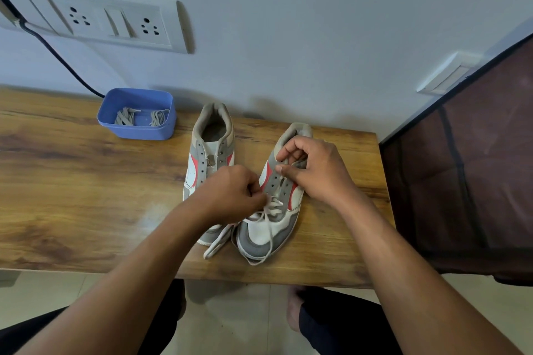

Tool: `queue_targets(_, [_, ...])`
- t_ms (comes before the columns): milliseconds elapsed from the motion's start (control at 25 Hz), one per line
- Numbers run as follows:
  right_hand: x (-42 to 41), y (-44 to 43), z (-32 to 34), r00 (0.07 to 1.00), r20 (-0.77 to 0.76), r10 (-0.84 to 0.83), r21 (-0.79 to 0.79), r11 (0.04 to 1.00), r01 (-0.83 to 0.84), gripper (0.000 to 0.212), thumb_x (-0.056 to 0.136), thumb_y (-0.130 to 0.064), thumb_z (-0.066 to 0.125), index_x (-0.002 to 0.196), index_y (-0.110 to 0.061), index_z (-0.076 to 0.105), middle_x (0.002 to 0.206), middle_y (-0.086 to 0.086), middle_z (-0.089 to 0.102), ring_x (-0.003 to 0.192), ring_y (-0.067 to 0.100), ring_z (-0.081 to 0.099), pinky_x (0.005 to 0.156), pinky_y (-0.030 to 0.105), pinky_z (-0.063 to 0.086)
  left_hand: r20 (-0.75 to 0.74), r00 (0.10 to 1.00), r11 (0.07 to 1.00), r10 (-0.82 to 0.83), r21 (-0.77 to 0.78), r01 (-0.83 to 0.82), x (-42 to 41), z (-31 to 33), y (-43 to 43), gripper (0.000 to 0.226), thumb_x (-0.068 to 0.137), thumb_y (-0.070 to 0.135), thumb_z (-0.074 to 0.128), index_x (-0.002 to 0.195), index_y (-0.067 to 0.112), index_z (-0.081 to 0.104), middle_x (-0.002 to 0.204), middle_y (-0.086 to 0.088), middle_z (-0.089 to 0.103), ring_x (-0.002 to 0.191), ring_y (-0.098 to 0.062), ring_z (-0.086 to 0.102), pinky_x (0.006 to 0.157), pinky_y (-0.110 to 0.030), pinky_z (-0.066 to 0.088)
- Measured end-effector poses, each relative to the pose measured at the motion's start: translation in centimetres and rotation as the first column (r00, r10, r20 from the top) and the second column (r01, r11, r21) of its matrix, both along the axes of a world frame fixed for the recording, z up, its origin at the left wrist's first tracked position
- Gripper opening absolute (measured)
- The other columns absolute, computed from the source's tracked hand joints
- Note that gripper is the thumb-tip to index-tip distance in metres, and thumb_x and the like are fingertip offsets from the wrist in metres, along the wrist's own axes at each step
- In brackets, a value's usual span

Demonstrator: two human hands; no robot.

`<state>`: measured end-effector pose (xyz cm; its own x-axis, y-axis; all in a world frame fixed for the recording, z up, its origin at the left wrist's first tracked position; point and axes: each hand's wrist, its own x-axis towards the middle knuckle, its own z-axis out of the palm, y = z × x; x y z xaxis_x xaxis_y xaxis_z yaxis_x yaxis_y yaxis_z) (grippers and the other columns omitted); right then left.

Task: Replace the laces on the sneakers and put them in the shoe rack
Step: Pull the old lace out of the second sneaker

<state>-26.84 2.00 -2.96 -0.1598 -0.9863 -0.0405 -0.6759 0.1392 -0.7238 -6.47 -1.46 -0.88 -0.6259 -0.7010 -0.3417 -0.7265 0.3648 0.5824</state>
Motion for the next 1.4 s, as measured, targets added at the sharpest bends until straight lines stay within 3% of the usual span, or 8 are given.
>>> queue_targets(120, [0.0, 0.0, 0.0, 1.000, -0.008, 0.004, -0.004, 1.000, -0.004, 0.022, 0.078, -0.026, 0.091, 0.090, -0.032, 0.074, 0.083, -0.012, 0.071, 0.079, 0.004, 0.067, 0.076, 0.043, 0.060, -0.033, 0.996, 0.972, -0.089, 0.213, 0.094, 0.8, 0.4, -0.6, 0.022, 0.096, 0.021, 0.065, 0.077, 0.010, 0.068, 0.068, -0.001, 0.071, 0.051, -0.008, 0.065, 0.059, -0.027, 0.055])
queue_targets(320, [0.1, 0.1, 0.2, 1.000, -0.015, 0.010, 0.005, 1.000, -0.010, 0.021, 0.079, -0.026, 0.090, 0.090, -0.033, 0.074, 0.084, -0.011, 0.071, 0.080, 0.005, 0.067, 0.075, 0.043, 0.060, -0.008, 1.000, 0.997, -0.019, 0.077, 0.019, 0.3, 0.1, 0.0, 0.030, 0.094, 0.039, 0.067, 0.077, 0.014, 0.065, 0.068, -0.003, 0.070, 0.058, -0.015, 0.066, 0.056, -0.026, 0.050])
queue_targets(480, [0.3, 0.2, 0.5, 0.999, 0.023, 0.026, 0.035, 0.999, -0.027, 0.020, 0.078, -0.026, 0.090, 0.087, -0.033, 0.074, 0.082, -0.012, 0.071, 0.079, 0.003, 0.067, 0.076, 0.038, 0.059, 0.015, 0.995, 0.959, -0.097, 0.269, 0.090, 1.5, 1.2, -1.1, 0.017, 0.093, 0.011, 0.059, 0.077, 0.004, 0.061, 0.072, -0.017, 0.070, 0.057, -0.028, 0.068, 0.059, -0.033, 0.055])
queue_targets(760, [1.6, 0.3, 1.2, 0.966, -0.067, 0.249, -0.002, 0.968, -0.249, 0.032, 0.086, -0.004, 0.078, 0.085, -0.033, 0.066, 0.091, -0.014, 0.068, 0.085, 0.003, 0.063, 0.072, 0.029, 0.053, 0.069, 0.987, 0.919, -0.148, 0.379, 0.111, 1.9, 1.6, -1.4, 0.026, 0.096, 0.012, 0.056, 0.072, 0.001, 0.058, 0.059, -0.007, 0.056, 0.051, -0.015, 0.056, 0.051, -0.025, 0.048])
queue_targets(880, [1.3, 0.0, 1.3, 0.959, -0.132, 0.251, -0.058, 0.964, -0.260, 0.025, 0.086, -0.004, 0.079, 0.091, -0.026, 0.068, 0.090, -0.015, 0.066, 0.084, 0.001, 0.058, 0.070, 0.020, 0.044, 0.067, 0.986, 0.881, -0.150, 0.461, 0.103, 2.5, 1.5, -1.5, 0.025, 0.095, 0.012, 0.057, 0.075, -0.003, 0.061, 0.066, -0.019, 0.063, 0.054, -0.028, 0.059, 0.048, -0.026, 0.049])
queue_targets(1080, [0.5, -0.2, 2.1, 0.977, 0.205, -0.064, -0.113, 0.990, 0.088, 0.016, 0.090, -0.013, 0.080, 0.098, -0.027, 0.077, 0.103, -0.014, 0.076, 0.088, -0.009, 0.069, 0.076, 0.009, 0.052, 0.179, 0.964, 0.930, -0.198, 0.345, 0.127, 2.0, 0.8, -1.4, 0.020, 0.094, 0.025, 0.066, 0.083, 0.011, 0.074, 0.074, -0.005, 0.075, 0.066, -0.022, 0.073, 0.064, -0.033, 0.062])
queue_targets(1240, [-1.3, 0.2, 2.4, 0.988, 0.021, -0.156, -0.042, 0.987, 0.157, 0.010, 0.087, -0.021, 0.081, 0.081, -0.028, 0.077, 0.077, -0.012, 0.074, 0.073, 0.005, 0.069, 0.070, 0.028, 0.059, 0.036, 0.999, 0.973, -0.015, -0.231, 0.023, 0.6, 0.8, -0.8, 0.012, 0.092, 0.032, 0.065, 0.088, 0.022, 0.072, 0.080, 0.006, 0.068, 0.074, -0.011, 0.064, 0.066, -0.030, 0.053])
queue_targets(1400, [-2.1, 0.9, 2.1, 0.980, -0.123, -0.154, 0.252, 0.951, 0.181, 0.019, 0.083, -0.036, 0.085, 0.073, -0.023, 0.074, 0.069, -0.008, 0.072, 0.068, 0.011, 0.069, 0.068, 0.037, 0.059, -0.260, 0.963, 0.927, -0.076, -0.374, -0.028, -1.5, 1.0, 0.0, 0.023, 0.091, 0.029, 0.067, 0.113, 0.036, 0.068, 0.108, 0.014, 0.060, 0.076, -0.002, 0.057, 0.067, -0.026, 0.048])
